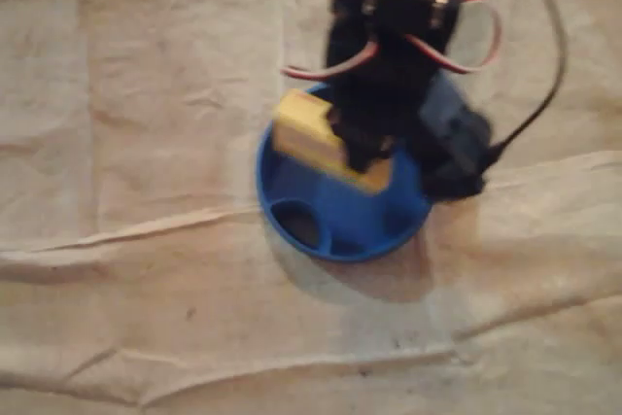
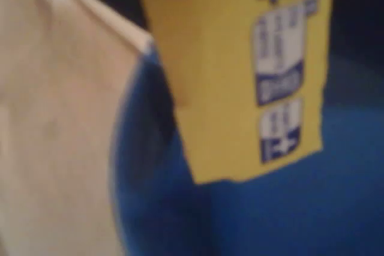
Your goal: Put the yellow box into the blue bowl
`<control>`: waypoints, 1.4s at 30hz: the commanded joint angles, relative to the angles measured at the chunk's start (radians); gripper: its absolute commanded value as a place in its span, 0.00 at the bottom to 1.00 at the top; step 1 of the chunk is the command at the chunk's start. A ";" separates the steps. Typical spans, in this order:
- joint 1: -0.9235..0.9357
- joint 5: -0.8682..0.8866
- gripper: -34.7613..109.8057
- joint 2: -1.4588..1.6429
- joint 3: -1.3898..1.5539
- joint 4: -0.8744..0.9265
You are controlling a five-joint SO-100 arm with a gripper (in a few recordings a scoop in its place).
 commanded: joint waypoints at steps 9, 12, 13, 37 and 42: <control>0.003 -0.003 0.43 0.054 -0.072 -0.046; 0.000 -0.003 0.42 0.091 -0.072 -0.046; -0.002 -0.003 0.41 0.110 -0.063 -0.046; -0.098 -0.002 0.24 0.600 -0.057 0.084; -0.172 0.000 0.24 0.686 -0.057 0.092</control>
